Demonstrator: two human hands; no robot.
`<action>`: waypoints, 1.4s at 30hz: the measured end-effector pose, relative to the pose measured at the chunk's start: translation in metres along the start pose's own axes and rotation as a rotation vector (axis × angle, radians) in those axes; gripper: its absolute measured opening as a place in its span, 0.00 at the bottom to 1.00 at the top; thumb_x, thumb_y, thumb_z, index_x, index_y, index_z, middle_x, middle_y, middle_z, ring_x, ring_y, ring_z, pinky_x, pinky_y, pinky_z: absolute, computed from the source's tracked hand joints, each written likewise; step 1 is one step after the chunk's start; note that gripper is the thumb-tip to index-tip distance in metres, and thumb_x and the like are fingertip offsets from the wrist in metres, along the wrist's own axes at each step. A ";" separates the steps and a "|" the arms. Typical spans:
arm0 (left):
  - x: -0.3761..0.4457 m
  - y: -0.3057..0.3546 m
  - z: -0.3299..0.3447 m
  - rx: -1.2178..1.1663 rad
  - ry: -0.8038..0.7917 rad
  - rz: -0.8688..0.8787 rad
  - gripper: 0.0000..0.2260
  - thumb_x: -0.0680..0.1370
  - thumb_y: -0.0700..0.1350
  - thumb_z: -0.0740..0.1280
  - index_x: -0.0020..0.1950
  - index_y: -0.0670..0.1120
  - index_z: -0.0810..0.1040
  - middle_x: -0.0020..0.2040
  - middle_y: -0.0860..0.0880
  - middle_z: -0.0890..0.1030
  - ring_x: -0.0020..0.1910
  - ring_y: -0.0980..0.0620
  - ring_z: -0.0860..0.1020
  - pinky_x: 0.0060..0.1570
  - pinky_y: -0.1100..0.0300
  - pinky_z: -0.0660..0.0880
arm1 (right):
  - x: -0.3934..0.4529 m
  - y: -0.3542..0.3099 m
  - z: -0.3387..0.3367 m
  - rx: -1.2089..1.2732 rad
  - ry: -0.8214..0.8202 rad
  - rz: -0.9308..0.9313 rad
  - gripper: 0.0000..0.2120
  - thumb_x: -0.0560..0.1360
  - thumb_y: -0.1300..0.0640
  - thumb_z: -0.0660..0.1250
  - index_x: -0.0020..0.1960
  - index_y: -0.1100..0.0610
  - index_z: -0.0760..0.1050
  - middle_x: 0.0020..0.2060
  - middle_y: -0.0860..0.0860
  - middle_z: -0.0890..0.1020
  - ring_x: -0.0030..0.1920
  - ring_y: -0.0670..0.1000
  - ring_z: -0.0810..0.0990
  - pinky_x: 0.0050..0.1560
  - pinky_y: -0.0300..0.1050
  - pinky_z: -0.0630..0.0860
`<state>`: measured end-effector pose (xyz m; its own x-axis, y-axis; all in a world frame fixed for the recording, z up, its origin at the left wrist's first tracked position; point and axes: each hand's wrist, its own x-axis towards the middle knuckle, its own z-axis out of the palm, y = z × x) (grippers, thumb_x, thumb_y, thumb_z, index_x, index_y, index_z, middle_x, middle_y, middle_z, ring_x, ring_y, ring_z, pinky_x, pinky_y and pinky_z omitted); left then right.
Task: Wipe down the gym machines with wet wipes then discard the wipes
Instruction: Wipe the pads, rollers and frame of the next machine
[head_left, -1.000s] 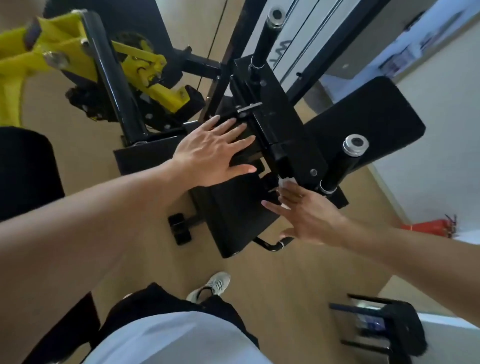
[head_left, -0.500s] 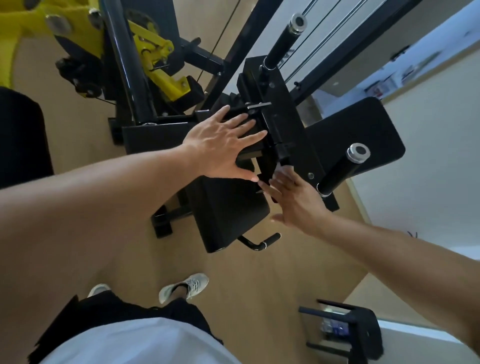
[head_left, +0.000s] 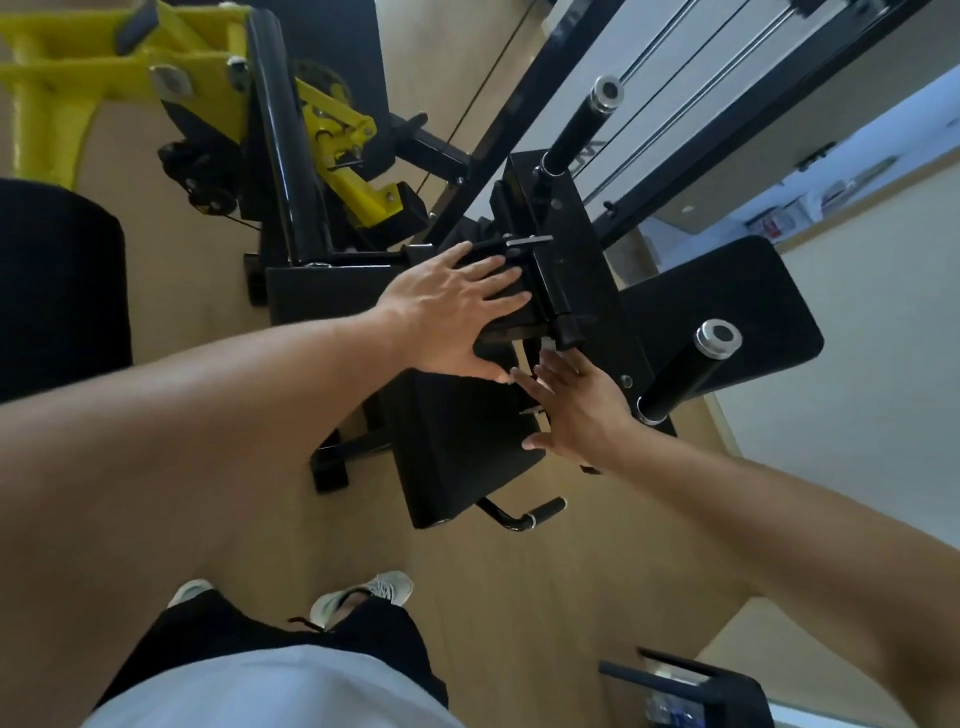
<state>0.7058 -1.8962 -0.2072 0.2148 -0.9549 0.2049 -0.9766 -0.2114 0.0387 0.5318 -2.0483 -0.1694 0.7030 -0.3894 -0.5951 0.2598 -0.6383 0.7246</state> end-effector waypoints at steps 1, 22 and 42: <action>0.000 0.000 0.000 0.001 0.000 0.000 0.47 0.72 0.80 0.44 0.83 0.53 0.48 0.83 0.47 0.48 0.82 0.46 0.46 0.79 0.42 0.46 | -0.008 -0.004 0.004 -0.047 -0.013 -0.017 0.46 0.77 0.25 0.45 0.81 0.50 0.32 0.82 0.58 0.44 0.81 0.60 0.35 0.78 0.60 0.32; -0.001 0.003 -0.003 -0.037 -0.004 -0.042 0.50 0.69 0.83 0.44 0.83 0.53 0.49 0.83 0.48 0.49 0.82 0.47 0.46 0.79 0.43 0.46 | 0.001 -0.009 0.005 -0.236 -0.037 -0.039 0.51 0.76 0.24 0.48 0.81 0.57 0.32 0.82 0.61 0.43 0.81 0.62 0.37 0.78 0.61 0.34; 0.000 -0.002 0.002 -0.050 -0.006 -0.024 0.48 0.71 0.80 0.53 0.83 0.52 0.48 0.83 0.47 0.50 0.82 0.46 0.47 0.80 0.44 0.47 | -0.039 -0.004 0.010 -0.055 -0.134 -0.175 0.45 0.81 0.30 0.44 0.82 0.62 0.39 0.82 0.59 0.45 0.82 0.56 0.40 0.80 0.53 0.40</action>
<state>0.7076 -1.8963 -0.2091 0.2381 -0.9510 0.1973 -0.9703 -0.2239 0.0922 0.4971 -2.0374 -0.1526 0.5509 -0.3625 -0.7518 0.4088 -0.6681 0.6217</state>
